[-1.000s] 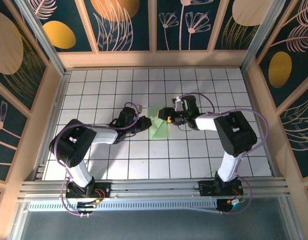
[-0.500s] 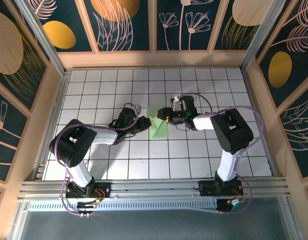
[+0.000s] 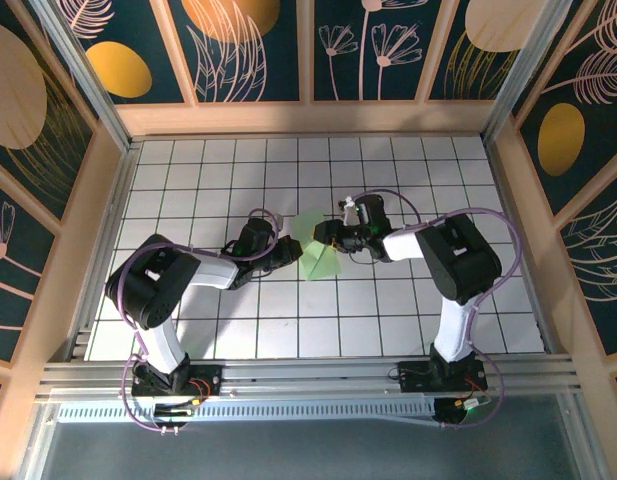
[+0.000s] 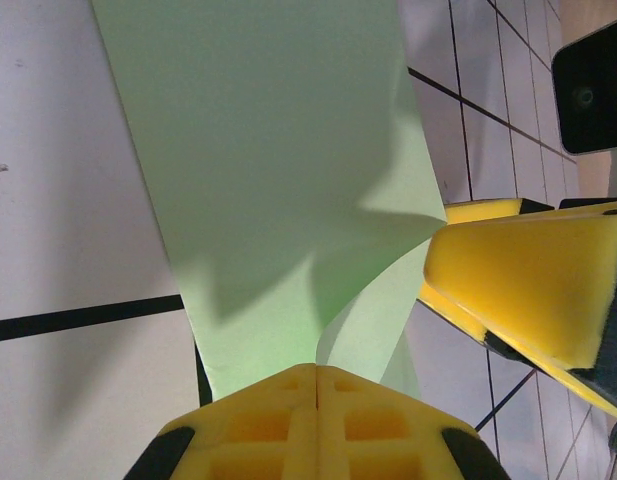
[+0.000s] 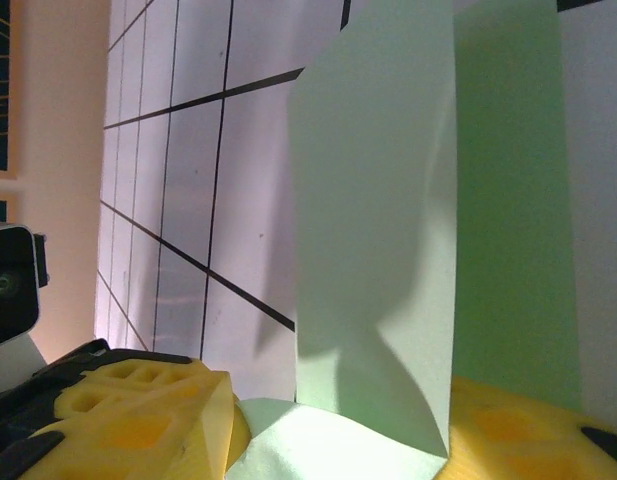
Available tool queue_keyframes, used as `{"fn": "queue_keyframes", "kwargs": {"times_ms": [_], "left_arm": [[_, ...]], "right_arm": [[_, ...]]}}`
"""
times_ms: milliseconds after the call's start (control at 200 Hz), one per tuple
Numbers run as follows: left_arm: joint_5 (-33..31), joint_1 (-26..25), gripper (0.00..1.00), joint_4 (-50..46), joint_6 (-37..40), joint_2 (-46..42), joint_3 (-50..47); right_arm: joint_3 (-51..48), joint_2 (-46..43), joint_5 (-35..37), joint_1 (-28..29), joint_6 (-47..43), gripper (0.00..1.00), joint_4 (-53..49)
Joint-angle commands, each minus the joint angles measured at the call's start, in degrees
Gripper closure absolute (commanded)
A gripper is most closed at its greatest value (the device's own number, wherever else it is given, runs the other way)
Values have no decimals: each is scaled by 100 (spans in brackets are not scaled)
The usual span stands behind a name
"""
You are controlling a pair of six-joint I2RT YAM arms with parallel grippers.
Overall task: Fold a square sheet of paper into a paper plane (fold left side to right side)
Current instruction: Turn over the paper at the center of the table.
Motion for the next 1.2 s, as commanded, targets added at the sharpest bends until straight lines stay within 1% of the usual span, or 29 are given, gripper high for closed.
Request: {"fn": "queue_keyframes", "kwargs": {"times_ms": [0, 70, 120, 195, 250, 445, 495, 565, 605, 681, 786, 906, 1056, 1116, 1196], "left_arm": [[-47, 31, 100, 194, -72, 117, -7], [-54, 36, 96, 188, -71, 134, -7], [-59, 35, 91, 180, -66, 152, -8], [-106, 35, 85, 162, -62, 158, -5], [-154, 36, 83, 120, -51, 143, -12], [-442, 36, 78, 1, 65, -243, -144], [-541, 31, 75, -76, 102, -381, -189], [-699, 30, 70, -192, 161, -828, -275], [-799, 34, 66, -244, 181, -1052, -341], [-1013, 35, 54, -331, 199, -1515, -488], [-1354, 40, 40, -417, 196, -2279, -731], [-1705, 43, 26, -406, 202, -3277, -1046], [-1972, 56, 2, -222, 347, -4533, -1411], [-1920, 75, 1, 30, 396, -4995, -1571], [-1628, 82, 1, 442, 398, -5421, -1693]], "right_arm": [[211, 71, 167, 92, -185, 54, -173], [234, 96, 203, 111, -208, 57, -222], [232, 109, 195, 110, -199, 59, -217], [245, 125, 195, 116, -182, 65, -220], [254, 131, 212, 124, -190, 68, -232], [270, 21, 293, 128, -286, 87, -323], [256, -48, 289, 125, -308, 93, -280], [221, -199, 300, 117, -337, 100, -219], [209, -294, 301, 110, -360, 100, -188], [179, -545, 311, 84, -419, 100, -147], [39, -1021, 251, -36, -428, 100, 62], [-148, -1663, 49, -298, -331, 100, 385], [-296, -2489, -402, -740, 118, 100, 987], [-287, -2756, -554, -878, 308, 100, 1158], [-226, -3068, -753, -979, 542, 100, 1369]]}}
